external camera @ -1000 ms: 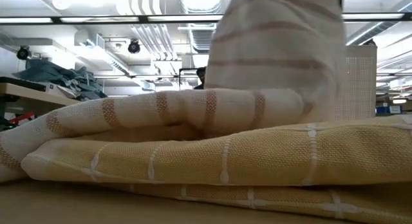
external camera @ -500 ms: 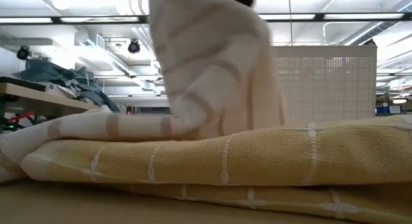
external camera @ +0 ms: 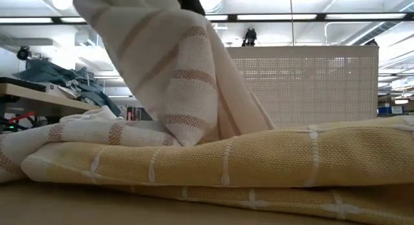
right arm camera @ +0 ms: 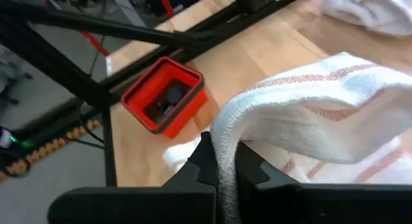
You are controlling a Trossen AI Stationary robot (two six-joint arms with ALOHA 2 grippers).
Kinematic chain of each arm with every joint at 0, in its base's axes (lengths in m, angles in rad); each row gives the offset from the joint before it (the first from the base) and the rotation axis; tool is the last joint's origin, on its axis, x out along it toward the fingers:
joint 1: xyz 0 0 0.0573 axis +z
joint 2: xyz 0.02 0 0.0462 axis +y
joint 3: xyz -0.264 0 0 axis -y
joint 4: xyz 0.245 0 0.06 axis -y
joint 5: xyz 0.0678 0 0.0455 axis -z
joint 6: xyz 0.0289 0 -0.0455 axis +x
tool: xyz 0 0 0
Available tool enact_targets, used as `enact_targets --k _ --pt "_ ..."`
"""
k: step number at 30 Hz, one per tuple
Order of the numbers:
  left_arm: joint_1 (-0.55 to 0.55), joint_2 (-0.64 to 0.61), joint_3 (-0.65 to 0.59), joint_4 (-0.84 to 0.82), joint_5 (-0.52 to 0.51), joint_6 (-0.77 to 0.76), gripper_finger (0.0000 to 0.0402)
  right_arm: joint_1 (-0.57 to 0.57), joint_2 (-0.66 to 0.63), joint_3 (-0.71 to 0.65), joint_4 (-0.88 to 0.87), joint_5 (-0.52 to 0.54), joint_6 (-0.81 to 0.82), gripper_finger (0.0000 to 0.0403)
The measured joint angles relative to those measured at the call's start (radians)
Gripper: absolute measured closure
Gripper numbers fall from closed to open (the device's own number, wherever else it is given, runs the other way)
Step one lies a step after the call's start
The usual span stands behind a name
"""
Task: Fold towel
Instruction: Fold the white kitchen towel
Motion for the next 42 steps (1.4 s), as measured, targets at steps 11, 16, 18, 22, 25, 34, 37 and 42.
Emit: enact_targets --k 11,16,18,22,25,34,37,42 --pt "-0.001 0.004 -0.05 0.001 0.007 -0.079 0.0324 0.112 -0.069 0.191 -0.694 0.143 0.14 0.0402" --pt "0.0 0.005 -0.071 0.005 0.007 -0.108 0.0324 0.18 -0.077 0.183 -1.061 0.219 0.406 0.0402" --pt "0.001 0.005 -0.071 0.006 0.007 -0.108 0.0324 0.208 -0.078 0.17 -1.155 0.231 0.513 0.0402" --pt "0.004 0.005 -0.071 0.006 0.007 -0.108 0.0324 0.244 -0.073 0.116 -1.192 0.235 0.648 0.038" --pt "0.006 0.005 -0.072 0.006 0.007 -0.109 0.0324 0.254 -0.073 0.054 -1.2 0.208 0.699 0.0342" --pt "0.008 0.009 -0.092 0.008 0.009 -0.155 0.0324 0.246 -0.084 -0.131 -1.214 0.126 0.787 0.0226" --pt "0.01 0.017 -0.113 0.016 0.015 -0.175 0.0324 0.252 -0.125 -0.174 -1.218 0.103 0.792 0.0203" --pt "0.041 0.017 -0.156 0.063 0.098 -0.191 0.0324 0.266 -0.249 -0.302 -1.207 0.064 0.825 0.0181"
